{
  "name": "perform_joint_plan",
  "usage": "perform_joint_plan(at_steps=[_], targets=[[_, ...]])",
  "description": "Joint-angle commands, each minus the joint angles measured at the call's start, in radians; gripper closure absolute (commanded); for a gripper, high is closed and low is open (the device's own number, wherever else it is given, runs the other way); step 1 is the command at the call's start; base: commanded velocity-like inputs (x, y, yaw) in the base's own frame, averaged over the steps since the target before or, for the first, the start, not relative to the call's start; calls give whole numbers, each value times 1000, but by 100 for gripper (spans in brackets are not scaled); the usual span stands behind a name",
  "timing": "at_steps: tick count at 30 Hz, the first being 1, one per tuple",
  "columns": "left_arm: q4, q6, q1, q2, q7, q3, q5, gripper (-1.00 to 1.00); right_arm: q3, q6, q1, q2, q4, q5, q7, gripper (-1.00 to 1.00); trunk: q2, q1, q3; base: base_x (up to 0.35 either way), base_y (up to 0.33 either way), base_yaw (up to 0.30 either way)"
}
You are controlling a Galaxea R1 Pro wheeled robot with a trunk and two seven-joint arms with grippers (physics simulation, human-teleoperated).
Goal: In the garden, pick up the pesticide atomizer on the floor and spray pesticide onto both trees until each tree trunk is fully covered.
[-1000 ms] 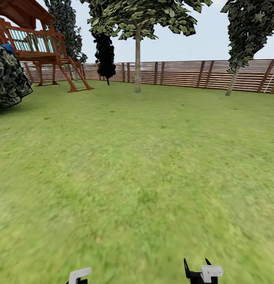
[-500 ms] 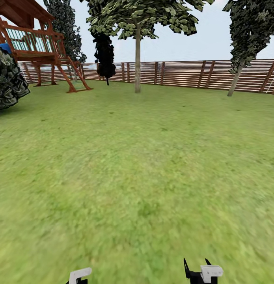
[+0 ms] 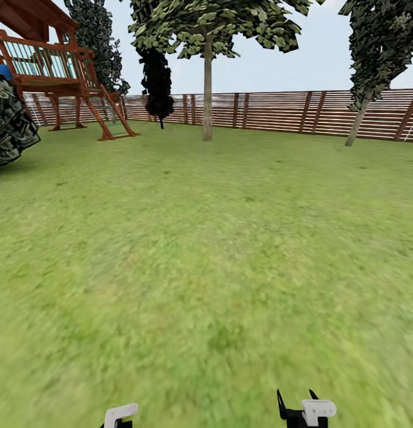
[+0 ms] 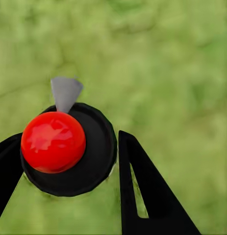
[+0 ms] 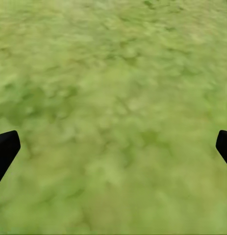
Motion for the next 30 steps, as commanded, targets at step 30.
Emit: perform_joint_plan(at_steps=[30], targets=[[0,0,0,0,1,0,0,100,0,0,0,1,0,0,0,-100,0,0,0,338,0,0]])
